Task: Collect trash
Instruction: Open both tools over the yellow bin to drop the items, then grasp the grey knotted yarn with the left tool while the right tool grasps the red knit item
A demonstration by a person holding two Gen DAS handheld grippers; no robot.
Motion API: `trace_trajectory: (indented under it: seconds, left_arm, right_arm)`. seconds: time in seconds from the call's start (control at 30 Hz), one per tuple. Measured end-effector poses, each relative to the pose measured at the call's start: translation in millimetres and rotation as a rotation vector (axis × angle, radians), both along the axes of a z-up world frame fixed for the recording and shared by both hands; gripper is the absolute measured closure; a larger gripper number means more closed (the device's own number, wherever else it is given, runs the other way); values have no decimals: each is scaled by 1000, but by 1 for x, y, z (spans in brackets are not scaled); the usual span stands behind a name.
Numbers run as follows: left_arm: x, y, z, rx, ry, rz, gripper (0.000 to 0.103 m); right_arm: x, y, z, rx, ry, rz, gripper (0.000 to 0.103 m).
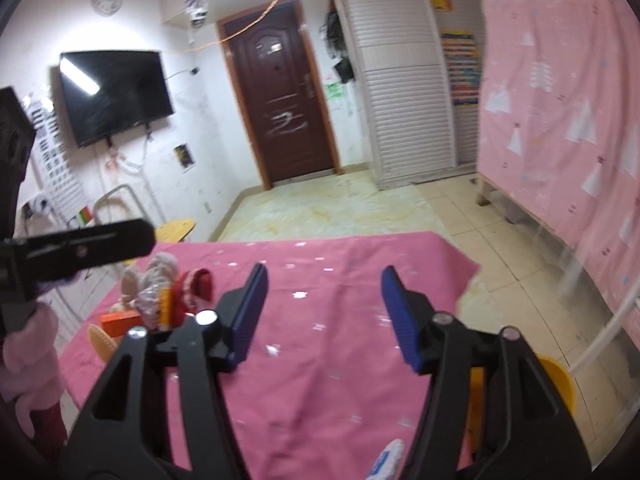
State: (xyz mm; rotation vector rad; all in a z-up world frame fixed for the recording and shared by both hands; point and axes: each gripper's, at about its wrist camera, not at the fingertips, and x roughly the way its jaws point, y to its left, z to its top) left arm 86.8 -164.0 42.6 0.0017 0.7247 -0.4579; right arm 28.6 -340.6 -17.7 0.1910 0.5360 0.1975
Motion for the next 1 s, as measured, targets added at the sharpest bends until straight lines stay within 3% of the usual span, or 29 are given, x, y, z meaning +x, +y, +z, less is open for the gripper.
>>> trace_trajectory:
  seconds: [0.37,0.77,1.0]
  left_arm:
    - [55,94,-5,86,20,170,26]
    - [106,142,-61,133,153,214,26]
    - [129,146,-94,106,265,180,44]
  right_arm:
    - [46,84,-9,-3,84,192,43]
    - [78,132,-22,-79,139,256,43]
    - [88,144,-30,-102,168,262,43]
